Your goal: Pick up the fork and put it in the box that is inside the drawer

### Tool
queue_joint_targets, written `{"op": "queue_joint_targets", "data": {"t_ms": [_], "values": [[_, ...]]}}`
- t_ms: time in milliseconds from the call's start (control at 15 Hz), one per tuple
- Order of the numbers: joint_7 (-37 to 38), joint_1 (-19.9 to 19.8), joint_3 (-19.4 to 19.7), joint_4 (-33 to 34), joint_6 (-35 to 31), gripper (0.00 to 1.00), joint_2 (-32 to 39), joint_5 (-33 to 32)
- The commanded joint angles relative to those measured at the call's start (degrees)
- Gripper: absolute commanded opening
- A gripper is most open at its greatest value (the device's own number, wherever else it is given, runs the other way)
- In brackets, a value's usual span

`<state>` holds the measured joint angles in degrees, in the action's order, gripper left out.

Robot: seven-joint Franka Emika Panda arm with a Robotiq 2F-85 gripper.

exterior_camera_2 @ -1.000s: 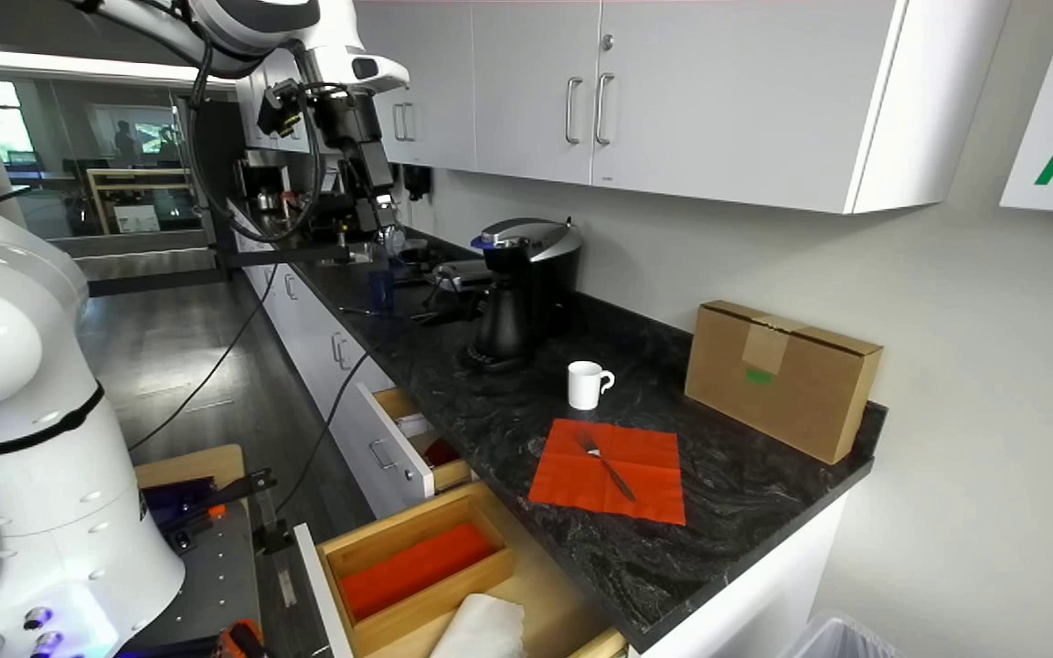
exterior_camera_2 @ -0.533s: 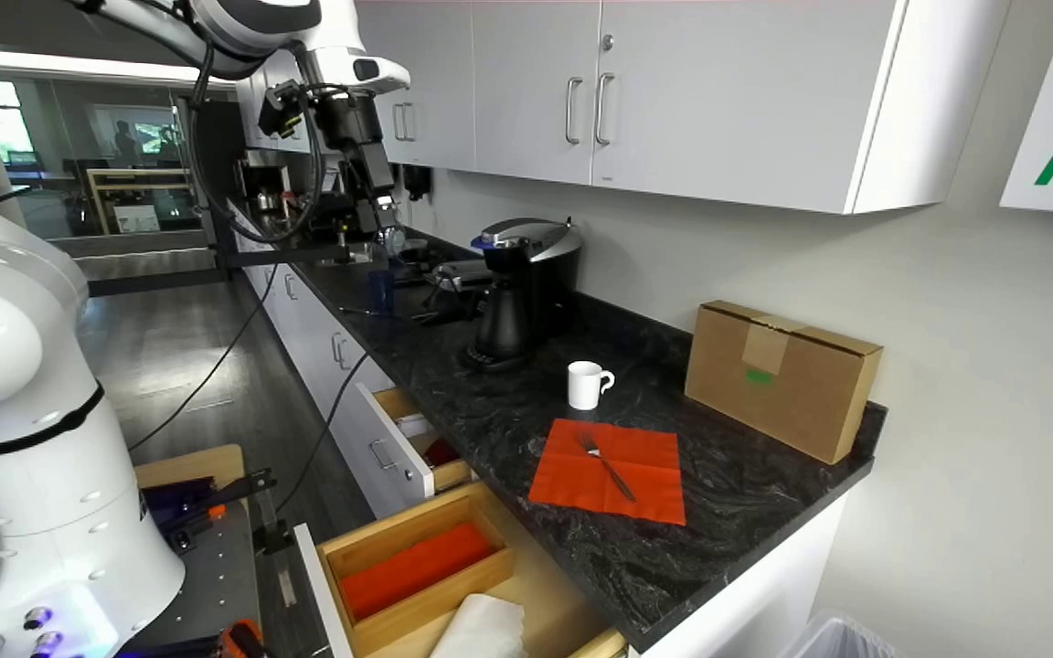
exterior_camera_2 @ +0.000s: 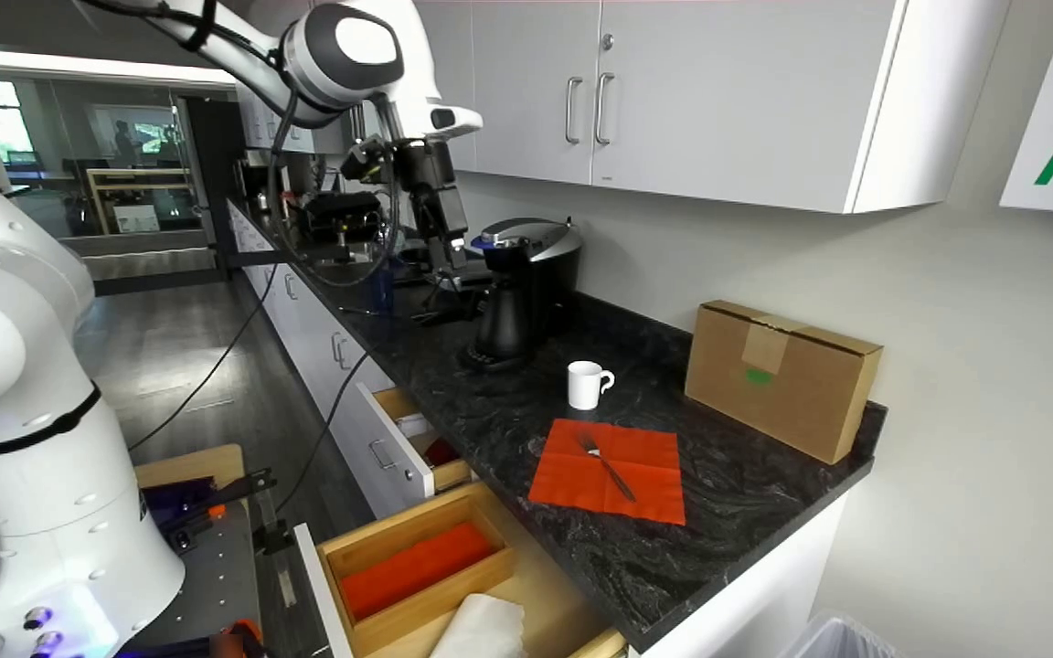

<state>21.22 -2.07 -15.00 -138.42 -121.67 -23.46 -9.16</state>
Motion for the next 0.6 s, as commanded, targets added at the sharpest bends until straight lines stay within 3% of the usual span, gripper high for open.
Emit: {"op": "queue_joint_targets", "data": {"t_ms": [0,533], "values": [[7.19,-1.21,2.7,6.76,-3.95,1.0,9.89,0.69],[23.86,0.41,8.44,17.39,-3.39,1.0,23.52,4.57]]}}
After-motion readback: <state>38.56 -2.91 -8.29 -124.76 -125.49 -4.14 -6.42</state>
